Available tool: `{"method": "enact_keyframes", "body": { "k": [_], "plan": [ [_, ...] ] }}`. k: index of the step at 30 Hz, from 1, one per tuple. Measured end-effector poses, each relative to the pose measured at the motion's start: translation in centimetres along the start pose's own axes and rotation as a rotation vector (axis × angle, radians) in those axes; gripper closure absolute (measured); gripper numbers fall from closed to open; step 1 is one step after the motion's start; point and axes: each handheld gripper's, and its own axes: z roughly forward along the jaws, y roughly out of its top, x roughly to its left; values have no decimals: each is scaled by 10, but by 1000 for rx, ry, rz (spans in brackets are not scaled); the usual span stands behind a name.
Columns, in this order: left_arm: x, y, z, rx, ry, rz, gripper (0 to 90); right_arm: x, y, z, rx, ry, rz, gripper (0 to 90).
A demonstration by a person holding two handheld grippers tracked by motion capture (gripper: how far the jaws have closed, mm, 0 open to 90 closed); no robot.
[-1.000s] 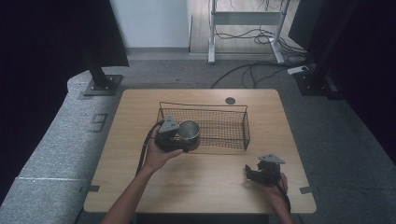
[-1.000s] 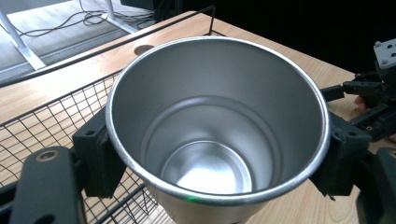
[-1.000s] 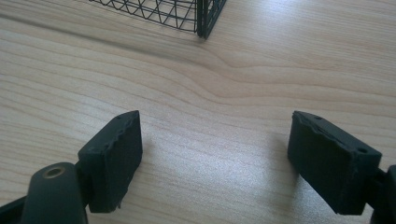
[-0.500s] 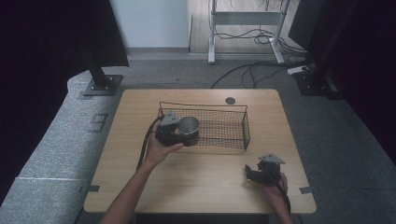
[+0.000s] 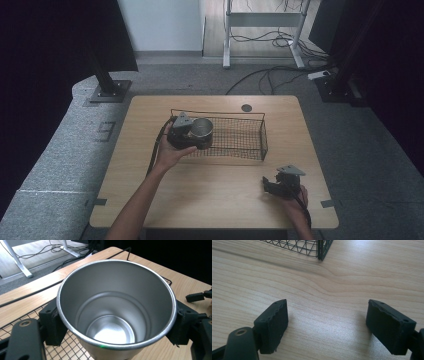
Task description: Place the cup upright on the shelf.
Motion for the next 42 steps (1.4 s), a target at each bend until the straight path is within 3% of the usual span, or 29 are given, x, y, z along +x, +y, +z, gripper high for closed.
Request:
{"method": "enact_keyframes", "body": {
  "k": [10,15,21,23,30,42],
  "plan": [
    [17,1,8,2,20,-16,191,0,0,0,2,0,-1,176],
    [25,6,10,-4,12,-21,191,0,0,0,1,0,-1,177],
    [35,7,16,-7,-11,-54,191,0,0,0,0,0,0,177],
    [34,9,20,8,19,-32,191,0,0,0,0,0,0,177],
    [41,10,32,15,-7,-45,191,0,0,0,0,0,0,176],
    [42,4,47,61,-1,-51,190,0,0,0,0,0,-1,176]
  ]
}}
